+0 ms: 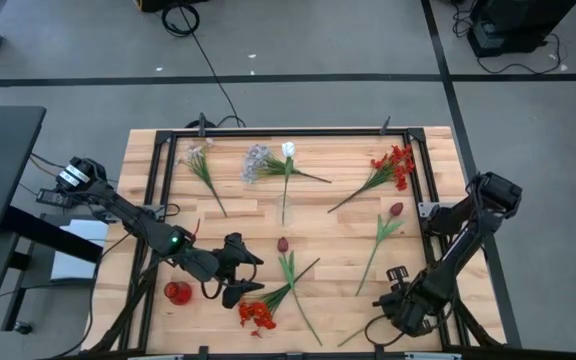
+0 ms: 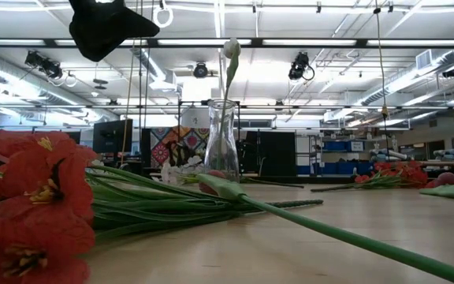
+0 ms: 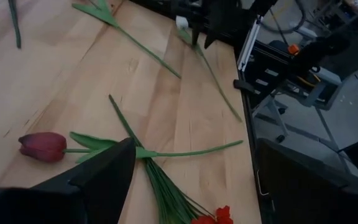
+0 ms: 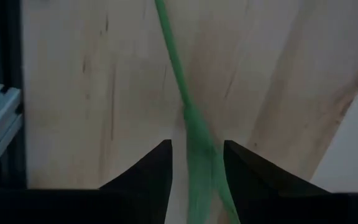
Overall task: Sort flowers into vase by color
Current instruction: Put the white flower into the transparent vase
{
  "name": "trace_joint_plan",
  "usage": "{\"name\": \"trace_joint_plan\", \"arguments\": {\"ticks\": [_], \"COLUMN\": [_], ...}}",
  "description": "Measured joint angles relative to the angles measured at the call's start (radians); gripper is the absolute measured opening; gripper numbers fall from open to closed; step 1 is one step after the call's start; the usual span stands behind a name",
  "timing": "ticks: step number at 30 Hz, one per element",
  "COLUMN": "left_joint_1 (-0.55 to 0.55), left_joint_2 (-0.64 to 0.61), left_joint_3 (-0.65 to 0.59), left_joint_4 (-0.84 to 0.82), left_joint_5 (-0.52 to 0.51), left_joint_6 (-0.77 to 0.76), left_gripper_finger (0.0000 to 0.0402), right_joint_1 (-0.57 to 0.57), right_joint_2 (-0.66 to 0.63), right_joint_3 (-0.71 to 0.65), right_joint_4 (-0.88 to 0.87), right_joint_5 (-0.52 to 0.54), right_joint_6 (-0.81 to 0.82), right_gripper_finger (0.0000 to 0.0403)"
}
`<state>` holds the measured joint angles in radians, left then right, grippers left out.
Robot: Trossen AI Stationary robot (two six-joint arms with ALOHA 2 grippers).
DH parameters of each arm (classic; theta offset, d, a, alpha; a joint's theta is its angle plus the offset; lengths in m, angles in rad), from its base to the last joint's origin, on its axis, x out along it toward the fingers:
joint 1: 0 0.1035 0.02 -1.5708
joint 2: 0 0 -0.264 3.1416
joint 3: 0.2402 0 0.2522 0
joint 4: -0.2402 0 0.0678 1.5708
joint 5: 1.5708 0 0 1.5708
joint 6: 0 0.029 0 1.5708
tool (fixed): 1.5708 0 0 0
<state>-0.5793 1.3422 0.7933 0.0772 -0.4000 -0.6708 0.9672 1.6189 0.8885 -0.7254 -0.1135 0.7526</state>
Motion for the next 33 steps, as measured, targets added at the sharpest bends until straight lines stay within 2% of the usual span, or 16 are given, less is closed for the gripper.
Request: {"name": "trace_joint_plan", "arguments": {"ticks": [5, 8, 14, 16, 20, 23, 28, 33], "left_joint_1": [0.0, -0.005, -0.008, -0.006, -0.011, -0.03, -0.05, -0.053], "left_joint_2": [0.0, 0.0, 0.0, 0.0, 0.0, 0.0, 0.0, 0.0], "left_joint_3": [0.0, 0.0, 0.0, 0.0, 0.0, 0.0, 0.0, 0.005], "left_joint_4": [0.0, -0.003, -0.019, -0.021, -0.002, 0.053, 0.195, 0.279], "left_joint_5": [0.0, 0.0, 0.0, 0.0, 0.001, 0.001, 0.003, 0.001], "left_joint_6": [-0.005, -0.017, 0.009, 0.033, 0.143, 0.274, 0.485, 0.661], "left_gripper_finger": [0.0336, 0.0336, 0.0336, 0.0336, 0.0336, 0.0336, 0.0336, 0.0335], "right_joint_1": [-0.003, -0.016, -0.103, -0.144, -0.24, -0.305, -0.397, -0.471], "right_joint_2": [0.074, 0.092, 0.046, 0.014, -0.037, -0.061, -0.068, -0.067], "right_joint_3": [0.007, 0.023, 0.044, 0.044, 0.044, 0.044, 0.045, 0.045], "right_joint_4": [0.015, 0.008, 0.027, 0.059, 0.166, 0.341, 0.744, 1.022], "right_joint_5": [-0.039, -0.058, -0.107, -0.133, -0.192, -0.23, -0.24, -0.165], "right_joint_6": [-0.011, 0.04, 0.307, 0.387, 0.631, 0.775, 0.962, 1.125], "right_gripper_finger": [0.0149, 0.0126, 0.0022, 0.0014, 0.0032, 0.003, 0.002, 0.0028]}}
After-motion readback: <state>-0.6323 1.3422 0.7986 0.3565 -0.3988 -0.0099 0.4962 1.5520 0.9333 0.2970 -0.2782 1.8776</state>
